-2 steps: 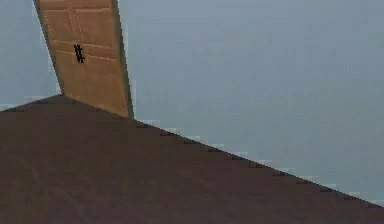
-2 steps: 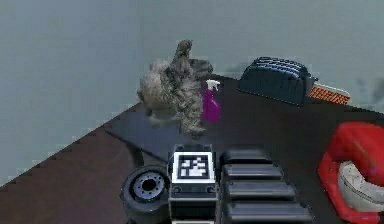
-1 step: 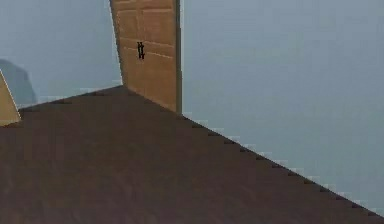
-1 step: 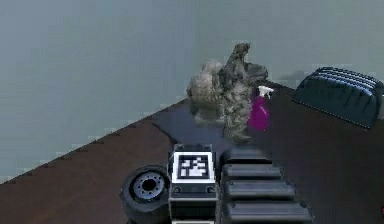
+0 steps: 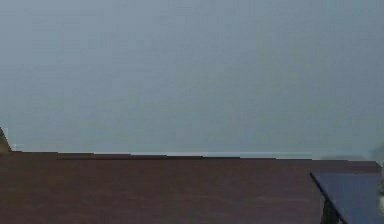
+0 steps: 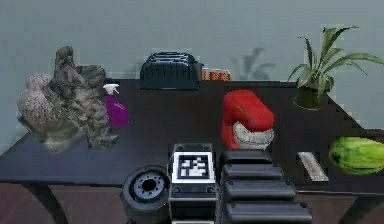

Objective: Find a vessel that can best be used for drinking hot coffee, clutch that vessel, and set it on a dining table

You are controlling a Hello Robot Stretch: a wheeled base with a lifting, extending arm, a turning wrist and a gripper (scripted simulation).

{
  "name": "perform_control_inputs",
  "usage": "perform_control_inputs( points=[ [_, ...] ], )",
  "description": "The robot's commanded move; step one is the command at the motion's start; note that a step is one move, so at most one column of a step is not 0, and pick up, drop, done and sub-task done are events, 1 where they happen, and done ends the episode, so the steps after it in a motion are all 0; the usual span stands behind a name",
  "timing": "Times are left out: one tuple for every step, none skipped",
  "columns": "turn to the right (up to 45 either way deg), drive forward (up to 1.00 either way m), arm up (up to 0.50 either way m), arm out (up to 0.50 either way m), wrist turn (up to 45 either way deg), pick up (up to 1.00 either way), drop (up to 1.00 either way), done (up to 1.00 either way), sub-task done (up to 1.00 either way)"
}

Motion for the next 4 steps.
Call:
perform_control_inputs(
  points=[
    [39.0, 0.00, 0.00, 0.00, 0.0, 0.00, 0.00, 0.00, 0.00],
    [-45.0, 0.00, 0.00, 0.00, 0.0, 0.00, 0.00, 0.00, 0.00],
    [-27.0, 0.00, 0.00, 0.00, 0.0, 0.00, 0.00, 0.00, 0.00],
    [45.0, 0.00, 0.00, 0.00, 0.0, 0.00, 0.00, 0.00, 0.00]
  ],
)
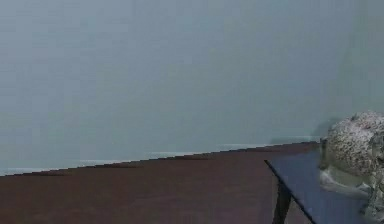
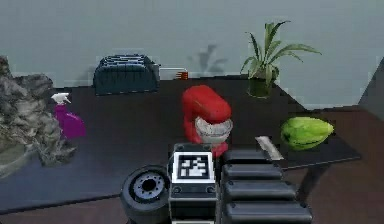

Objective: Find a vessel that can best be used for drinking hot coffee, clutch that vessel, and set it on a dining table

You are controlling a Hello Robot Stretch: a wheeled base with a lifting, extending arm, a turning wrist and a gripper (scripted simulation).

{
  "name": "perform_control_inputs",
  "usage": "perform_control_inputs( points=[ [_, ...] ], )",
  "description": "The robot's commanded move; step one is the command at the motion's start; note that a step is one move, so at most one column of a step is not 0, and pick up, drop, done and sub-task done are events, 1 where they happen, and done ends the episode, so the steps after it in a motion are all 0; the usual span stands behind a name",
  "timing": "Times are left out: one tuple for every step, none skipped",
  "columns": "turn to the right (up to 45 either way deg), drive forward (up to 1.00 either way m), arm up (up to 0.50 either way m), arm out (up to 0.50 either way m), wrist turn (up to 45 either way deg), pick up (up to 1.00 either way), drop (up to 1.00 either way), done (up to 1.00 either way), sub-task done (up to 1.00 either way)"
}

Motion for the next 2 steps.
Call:
perform_control_inputs(
  points=[
    [27.0, 0.00, 0.00, 0.00, 0.0, 0.00, 0.00, 0.00, 0.00],
    [-45.0, 0.00, 0.00, 0.00, 0.0, 0.00, 0.00, 0.00, 0.00]
  ],
)
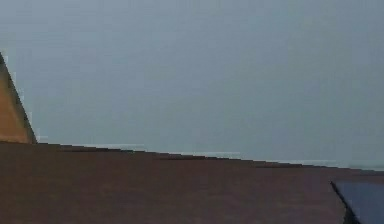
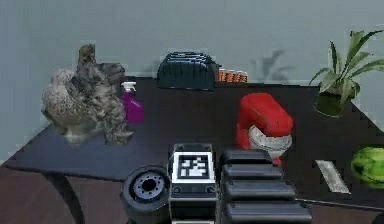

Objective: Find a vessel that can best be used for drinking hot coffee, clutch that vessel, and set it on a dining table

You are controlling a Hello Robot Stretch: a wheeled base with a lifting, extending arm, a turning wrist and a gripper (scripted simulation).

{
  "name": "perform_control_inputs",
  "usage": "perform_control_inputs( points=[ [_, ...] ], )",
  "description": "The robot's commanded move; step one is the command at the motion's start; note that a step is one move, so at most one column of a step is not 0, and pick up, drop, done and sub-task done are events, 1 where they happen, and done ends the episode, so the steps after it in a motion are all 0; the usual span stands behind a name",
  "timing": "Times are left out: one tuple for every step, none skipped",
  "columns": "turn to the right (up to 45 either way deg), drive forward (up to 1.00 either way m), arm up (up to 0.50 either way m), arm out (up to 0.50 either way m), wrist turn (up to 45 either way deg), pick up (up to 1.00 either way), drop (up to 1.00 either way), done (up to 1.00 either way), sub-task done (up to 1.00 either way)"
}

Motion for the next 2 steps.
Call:
perform_control_inputs(
  points=[
    [-24.0, 0.00, 0.00, 0.00, 0.0, 0.00, 0.00, 0.00, 0.00],
    [45.0, 0.00, 0.00, 0.00, 0.0, 0.00, 0.00, 0.00, 0.00]
  ],
)
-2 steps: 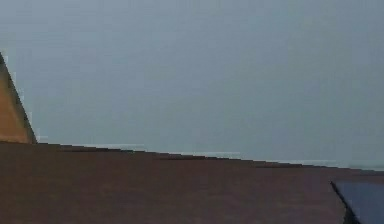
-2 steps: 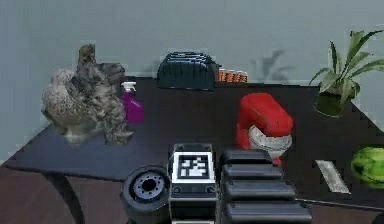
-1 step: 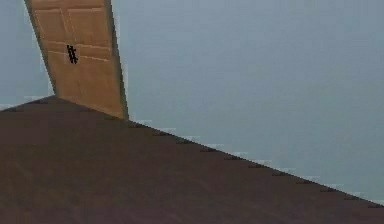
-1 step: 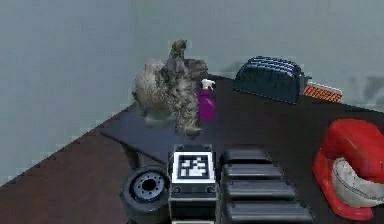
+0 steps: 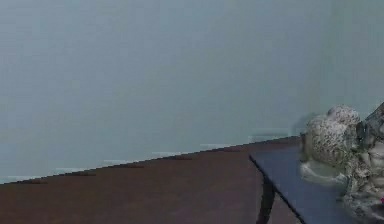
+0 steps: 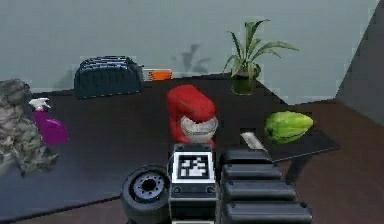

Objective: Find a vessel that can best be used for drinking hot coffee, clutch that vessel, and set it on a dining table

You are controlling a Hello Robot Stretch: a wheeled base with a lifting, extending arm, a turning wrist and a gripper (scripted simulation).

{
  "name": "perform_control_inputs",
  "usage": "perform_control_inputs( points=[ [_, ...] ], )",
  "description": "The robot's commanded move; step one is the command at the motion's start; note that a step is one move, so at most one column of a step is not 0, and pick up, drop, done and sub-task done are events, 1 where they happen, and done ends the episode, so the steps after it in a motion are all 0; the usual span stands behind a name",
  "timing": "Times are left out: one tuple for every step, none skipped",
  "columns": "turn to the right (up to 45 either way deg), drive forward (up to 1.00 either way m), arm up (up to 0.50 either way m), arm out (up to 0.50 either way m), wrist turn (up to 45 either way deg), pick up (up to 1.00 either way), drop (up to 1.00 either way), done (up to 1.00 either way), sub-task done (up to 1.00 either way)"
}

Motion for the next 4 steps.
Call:
perform_control_inputs(
  points=[
    [42.0, 0.00, 0.00, 0.00, 0.0, 0.00, 0.00, 0.00, 0.00],
    [0.0, 0.25, 0.00, 0.00, 0.0, 0.00, 0.00, 0.00, 0.00],
    [-45.0, 0.00, 0.00, 0.00, 0.0, 0.00, 0.00, 0.00, 0.00],
    [-45.0, 0.00, 0.00, 0.00, 0.0, 0.00, 0.00, 0.00, 0.00]
  ],
)
